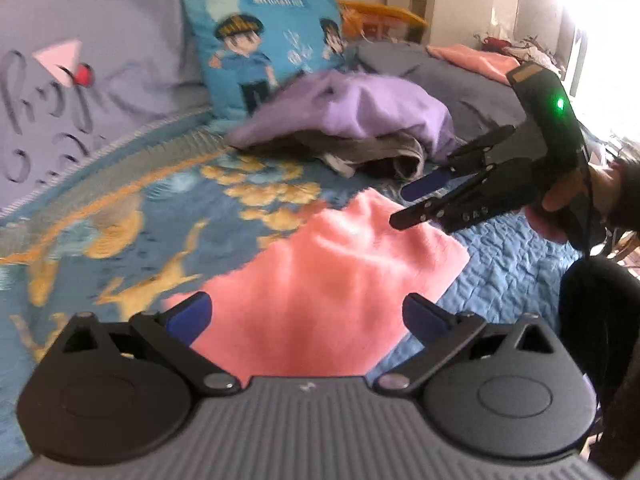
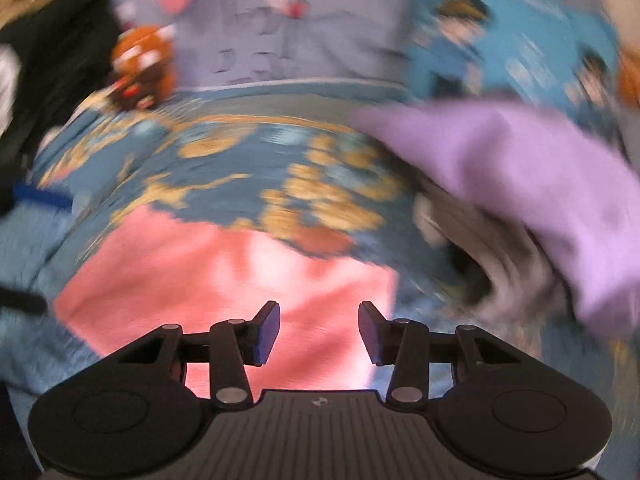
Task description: Fold towel
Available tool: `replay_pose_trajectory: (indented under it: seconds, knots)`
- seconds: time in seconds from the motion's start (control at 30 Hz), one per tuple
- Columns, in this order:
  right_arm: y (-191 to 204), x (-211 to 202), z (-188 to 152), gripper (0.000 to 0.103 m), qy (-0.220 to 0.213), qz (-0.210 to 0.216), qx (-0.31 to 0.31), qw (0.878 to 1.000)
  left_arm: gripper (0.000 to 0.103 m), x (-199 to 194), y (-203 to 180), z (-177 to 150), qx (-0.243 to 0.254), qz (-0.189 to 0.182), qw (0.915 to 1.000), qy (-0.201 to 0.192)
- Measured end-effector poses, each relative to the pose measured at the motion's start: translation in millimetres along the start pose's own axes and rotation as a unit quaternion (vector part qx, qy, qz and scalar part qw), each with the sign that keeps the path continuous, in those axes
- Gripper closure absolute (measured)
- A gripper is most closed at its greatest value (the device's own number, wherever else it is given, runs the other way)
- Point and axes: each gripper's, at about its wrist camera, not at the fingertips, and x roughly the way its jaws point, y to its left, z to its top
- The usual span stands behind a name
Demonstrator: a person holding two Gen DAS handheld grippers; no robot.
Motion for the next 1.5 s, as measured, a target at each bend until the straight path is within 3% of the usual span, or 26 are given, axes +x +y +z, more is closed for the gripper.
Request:
replay_pose_trajectory:
  seconds: [0.13, 0.3, 0.33, 0.37, 0.4, 0.43, 0.53, 0.77, 0.9, 1.03, 1.13, 1.23, 1.37, 1.43, 1.5]
  knots:
    - [-36, 9, -6, 0.06, 0.004, 0.017, 0.068, 0.998, 0.001, 36, -12, 5, 0.021, 0.008, 0.999, 0.039]
    - [-59, 34, -4, 0.062, 0.023, 0.076, 0.134, 0.988, 0.0, 57, -8, 2, 0.006, 0.021, 0.9971, 0.073]
    - [-62, 39, -3, 0.066, 0.029, 0.085, 0.145, 0.985, 0.0, 59, -6, 1, 0.005, 0.024, 0.9966, 0.078]
    - [-65, 44, -3, 0.081, 0.034, 0.094, 0.155, 0.983, 0.0, 60, -5, -1, 0.005, 0.027, 0.9961, 0.083]
    - [-65, 45, -3, 0.091, 0.035, 0.1, 0.161, 0.981, 0.0, 61, -3, -3, 0.003, 0.03, 0.9956, 0.088]
    - [-65, 46, -4, 0.096, 0.037, 0.105, 0.165, 0.98, 0.0, 62, -2, -5, 0.001, 0.033, 0.9951, 0.093]
    - [-64, 39, -4, 0.096, 0.025, 0.095, 0.169, 0.981, 0.0, 65, 3, -14, -0.006, 0.04, 0.9934, 0.107]
    - [-59, 5, 1, 0.096, -0.017, 0.096, 0.156, 0.983, 0.0, 69, 6, -43, -0.022, 0.045, 0.9905, 0.128]
    - [-60, 35, 0, 0.095, 0.041, 0.026, 0.139, 0.989, 0.0, 67, 5, -46, -0.017, 0.051, 0.9902, 0.129]
    - [-67, 18, 0, 0.081, -0.004, 0.0, 0.166, 0.986, 0.0, 61, 7, -40, -0.019, 0.058, 0.991, 0.119]
    - [-58, -4, -7, 0.065, -0.024, 0.026, 0.155, 0.987, 0.0, 47, 7, -31, -0.022, 0.06, 0.9935, 0.093]
    - [-48, -27, -15, 0.062, -0.042, 0.053, 0.143, 0.987, 0.0, 30, -3, -21, -0.019, 0.054, 0.9967, 0.058]
    - [-14, -17, -28, 0.062, -0.018, 0.107, 0.078, 0.991, 0.0, 35, -27, -14, 0.006, 0.02, 0.9984, 0.053]
    - [-3, -6, -34, 0.065, 0.01, 0.101, 0.048, 0.994, 0.0, 51, -37, -16, 0.024, 0.014, 0.9966, 0.078]
    - [-2, 1, -44, 0.067, 0.042, 0.059, 0.035, 0.997, 0.0, 65, -40, -25, 0.038, 0.027, 0.9926, 0.112]
